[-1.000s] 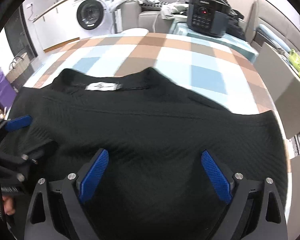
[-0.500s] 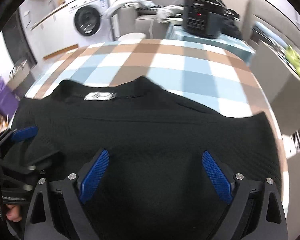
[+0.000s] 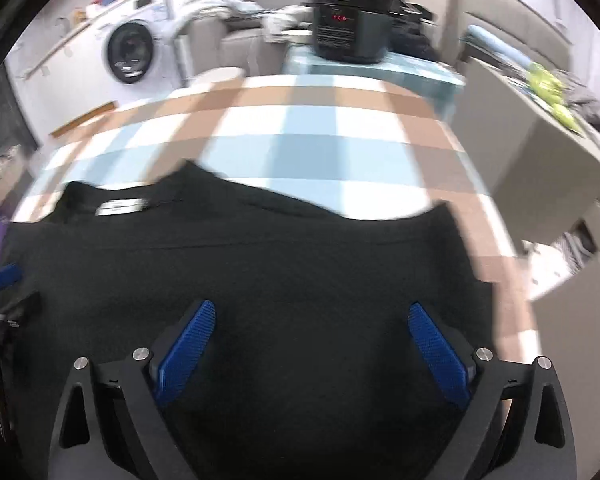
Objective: Fold small clothes
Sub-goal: 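Press both open grippers across the sweater body toward the collar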
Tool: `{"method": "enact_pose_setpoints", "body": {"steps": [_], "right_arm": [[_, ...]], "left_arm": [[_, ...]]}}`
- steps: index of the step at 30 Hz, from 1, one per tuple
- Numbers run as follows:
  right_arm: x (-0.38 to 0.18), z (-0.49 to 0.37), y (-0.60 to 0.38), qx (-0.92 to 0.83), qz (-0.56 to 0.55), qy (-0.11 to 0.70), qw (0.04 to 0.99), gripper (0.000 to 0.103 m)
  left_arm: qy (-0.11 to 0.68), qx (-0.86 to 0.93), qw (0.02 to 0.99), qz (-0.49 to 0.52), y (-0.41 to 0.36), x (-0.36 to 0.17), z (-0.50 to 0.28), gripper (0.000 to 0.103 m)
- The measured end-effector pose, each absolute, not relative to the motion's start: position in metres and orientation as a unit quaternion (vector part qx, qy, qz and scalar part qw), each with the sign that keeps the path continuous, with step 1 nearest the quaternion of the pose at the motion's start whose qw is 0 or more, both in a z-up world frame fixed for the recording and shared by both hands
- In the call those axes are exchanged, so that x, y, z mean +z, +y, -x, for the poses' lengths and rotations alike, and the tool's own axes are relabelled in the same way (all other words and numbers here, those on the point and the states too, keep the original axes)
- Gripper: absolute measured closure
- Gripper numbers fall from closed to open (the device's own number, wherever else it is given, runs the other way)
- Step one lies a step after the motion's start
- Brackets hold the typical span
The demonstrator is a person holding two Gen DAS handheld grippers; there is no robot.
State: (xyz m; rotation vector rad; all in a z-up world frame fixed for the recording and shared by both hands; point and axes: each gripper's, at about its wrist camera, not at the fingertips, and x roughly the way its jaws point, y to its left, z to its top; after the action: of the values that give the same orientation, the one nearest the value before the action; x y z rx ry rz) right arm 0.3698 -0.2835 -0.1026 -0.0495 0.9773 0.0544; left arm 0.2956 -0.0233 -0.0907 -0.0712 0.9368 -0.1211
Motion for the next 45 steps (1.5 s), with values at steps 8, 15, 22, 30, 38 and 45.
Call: {"method": "enact_pose_setpoints", "body": {"steps": [8, 15, 22, 30, 38, 45], "right_arm": [[-0.116, -0.379, -0.249, 0.039, 0.07, 0.475, 0.876, 0.004], [-0.106, -0.361, -0.287, -0.012, 0.047, 0.473, 0.88, 0.004], [-0.099, -0.307, -0.23, 0.09, 0.079, 0.458, 0.881, 0.004], [-0.097, -0.264, -0.252, 0.07, 0.07, 0.463, 0.881, 0.004], [-0.102, -0.244, -0.236, 0.089, 0.078, 0.466, 0.877, 0.004], [-0.107, -0.245, -0.218, 0.109, 0.09, 0.468, 0.872, 0.004]], "left_arm": [[0.467, -0.053, 0.883, 0.011, -0.04, -0.102, -0.314, 0.001], [0.463, -0.029, 0.885, 0.05, -0.001, -0.091, -0.288, 0.002], [0.449, -0.062, 0.891, 0.035, -0.029, -0.08, -0.239, 0.002], [0.436, -0.052, 0.896, 0.066, -0.006, -0.071, -0.187, 0.002], [0.443, -0.061, 0.892, 0.056, -0.017, -0.076, -0.167, 0.002], [0.453, -0.07, 0.887, 0.055, -0.024, -0.085, -0.163, 0.002]]}}
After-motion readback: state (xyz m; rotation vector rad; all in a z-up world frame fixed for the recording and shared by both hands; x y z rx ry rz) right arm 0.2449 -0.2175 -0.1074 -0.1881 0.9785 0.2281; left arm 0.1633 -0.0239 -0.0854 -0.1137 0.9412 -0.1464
